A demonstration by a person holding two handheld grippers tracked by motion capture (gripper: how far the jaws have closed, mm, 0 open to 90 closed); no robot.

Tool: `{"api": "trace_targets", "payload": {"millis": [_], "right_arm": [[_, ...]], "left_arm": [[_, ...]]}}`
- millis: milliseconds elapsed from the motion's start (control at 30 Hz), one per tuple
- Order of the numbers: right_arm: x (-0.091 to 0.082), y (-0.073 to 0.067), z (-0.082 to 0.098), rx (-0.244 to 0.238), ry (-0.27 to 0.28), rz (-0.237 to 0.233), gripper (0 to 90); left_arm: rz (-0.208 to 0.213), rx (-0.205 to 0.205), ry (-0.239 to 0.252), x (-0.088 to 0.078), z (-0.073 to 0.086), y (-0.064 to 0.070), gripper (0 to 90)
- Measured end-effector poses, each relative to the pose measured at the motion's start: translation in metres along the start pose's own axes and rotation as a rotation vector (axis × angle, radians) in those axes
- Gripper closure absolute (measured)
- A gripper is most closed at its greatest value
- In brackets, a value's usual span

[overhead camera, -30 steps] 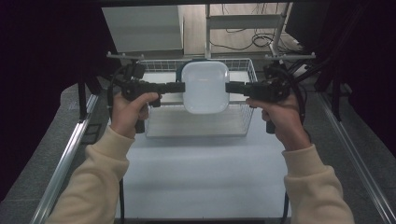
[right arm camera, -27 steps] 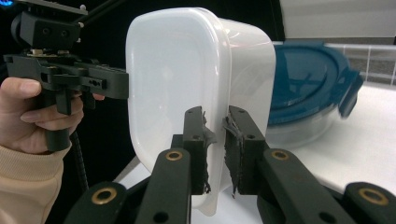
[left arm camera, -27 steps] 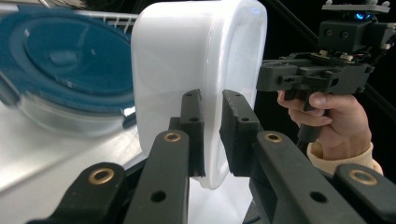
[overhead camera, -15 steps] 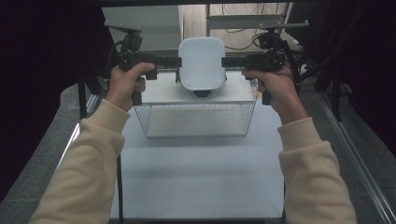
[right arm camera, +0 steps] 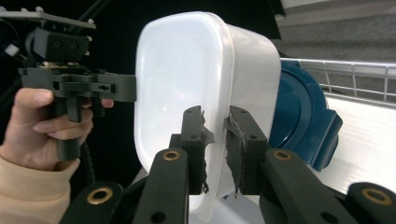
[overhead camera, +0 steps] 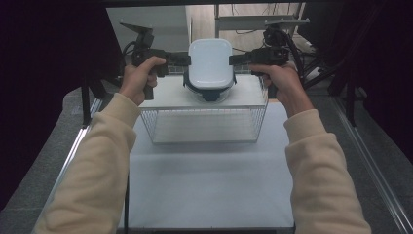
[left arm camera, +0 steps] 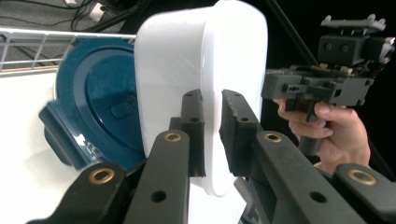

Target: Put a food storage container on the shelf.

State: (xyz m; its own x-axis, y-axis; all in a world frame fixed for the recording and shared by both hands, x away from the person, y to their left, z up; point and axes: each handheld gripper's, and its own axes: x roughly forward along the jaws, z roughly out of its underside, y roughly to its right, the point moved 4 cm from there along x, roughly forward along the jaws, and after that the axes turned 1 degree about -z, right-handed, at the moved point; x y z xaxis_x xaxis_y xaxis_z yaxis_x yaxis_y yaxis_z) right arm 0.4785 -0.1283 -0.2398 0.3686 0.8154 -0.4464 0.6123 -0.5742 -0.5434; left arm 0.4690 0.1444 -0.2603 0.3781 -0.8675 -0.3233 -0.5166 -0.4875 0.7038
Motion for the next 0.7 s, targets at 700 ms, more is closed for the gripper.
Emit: {"api": "trace_targets", "payload": {"millis": [700], "right_arm": [[0.028, 0.036, -0.018, 0.228, 0.029, -0.004, 72.1]], "left_arm": [[0.009, -0.17, 0.049, 0.016, -0.014, -0.034, 73.2]]}}
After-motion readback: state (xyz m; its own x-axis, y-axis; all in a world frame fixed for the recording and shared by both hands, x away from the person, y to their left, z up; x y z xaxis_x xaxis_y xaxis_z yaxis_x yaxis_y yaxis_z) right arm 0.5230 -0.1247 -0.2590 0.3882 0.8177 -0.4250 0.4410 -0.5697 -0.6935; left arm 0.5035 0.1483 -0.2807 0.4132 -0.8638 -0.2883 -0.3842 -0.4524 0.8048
